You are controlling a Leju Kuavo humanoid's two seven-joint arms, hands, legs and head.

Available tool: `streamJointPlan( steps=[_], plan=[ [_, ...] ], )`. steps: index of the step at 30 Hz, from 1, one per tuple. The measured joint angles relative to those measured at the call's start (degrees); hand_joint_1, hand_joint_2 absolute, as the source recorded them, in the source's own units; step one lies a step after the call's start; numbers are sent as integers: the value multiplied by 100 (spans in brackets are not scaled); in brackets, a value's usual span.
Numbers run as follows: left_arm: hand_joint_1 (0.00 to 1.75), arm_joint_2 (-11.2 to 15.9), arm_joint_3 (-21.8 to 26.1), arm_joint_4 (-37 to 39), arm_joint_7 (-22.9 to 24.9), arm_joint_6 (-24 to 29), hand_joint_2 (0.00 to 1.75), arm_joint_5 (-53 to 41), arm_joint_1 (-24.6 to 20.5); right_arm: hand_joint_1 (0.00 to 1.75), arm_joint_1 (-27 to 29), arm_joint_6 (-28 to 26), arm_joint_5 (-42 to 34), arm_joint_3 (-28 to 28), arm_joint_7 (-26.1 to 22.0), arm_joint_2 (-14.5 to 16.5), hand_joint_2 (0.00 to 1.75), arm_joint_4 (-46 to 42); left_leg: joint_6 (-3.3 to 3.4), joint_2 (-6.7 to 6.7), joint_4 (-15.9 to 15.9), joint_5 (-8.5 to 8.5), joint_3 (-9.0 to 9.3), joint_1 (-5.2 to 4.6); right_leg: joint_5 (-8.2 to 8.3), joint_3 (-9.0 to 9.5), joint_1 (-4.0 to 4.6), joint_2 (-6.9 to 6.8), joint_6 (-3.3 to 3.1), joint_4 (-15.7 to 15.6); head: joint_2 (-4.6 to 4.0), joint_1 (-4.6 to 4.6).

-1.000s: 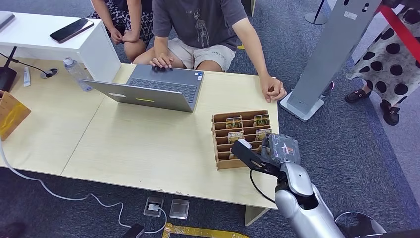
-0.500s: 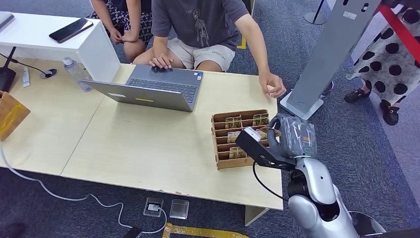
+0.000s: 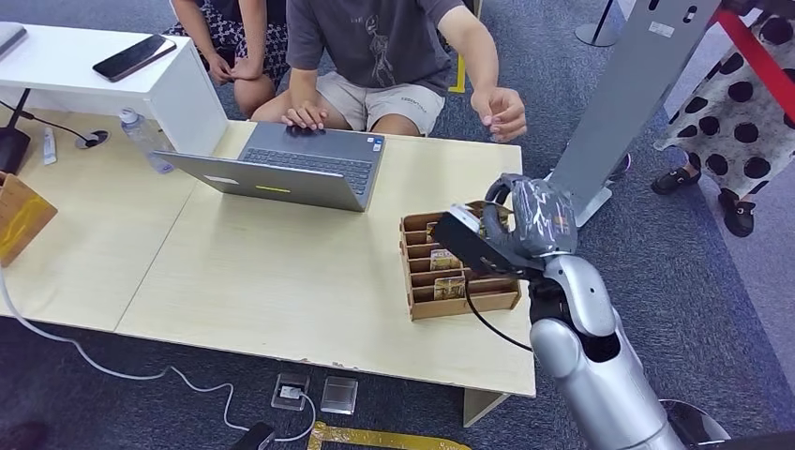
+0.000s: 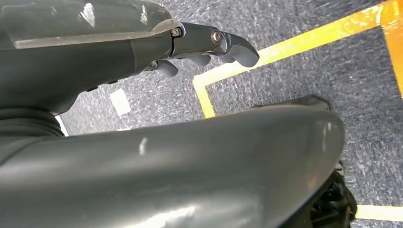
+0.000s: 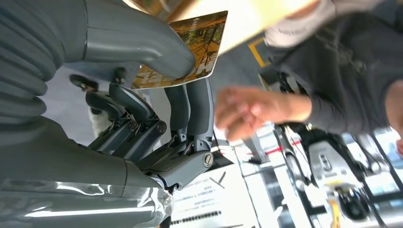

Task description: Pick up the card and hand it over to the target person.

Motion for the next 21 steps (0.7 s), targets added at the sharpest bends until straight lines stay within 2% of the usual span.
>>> streamJointPlan(
  steps=[9, 21],
  plan=[
    [0, 12, 30, 25, -14, 9, 0, 45, 31, 175, -908, -173, 91, 175, -287, 521, 175, 1699, 1, -11, 3, -4, -5, -2, -8, -1, -2, -8, 0, 7, 0, 0],
    [0, -9, 64, 39, -95, 27, 0, 93, 10, 175, -1176, -216, 371, 368, -302, 574, 175, 2279, 2, -37, 0, 0, -9, 2, -10, 4, 2, -33, 1, -3, 0, 0]
  ],
)
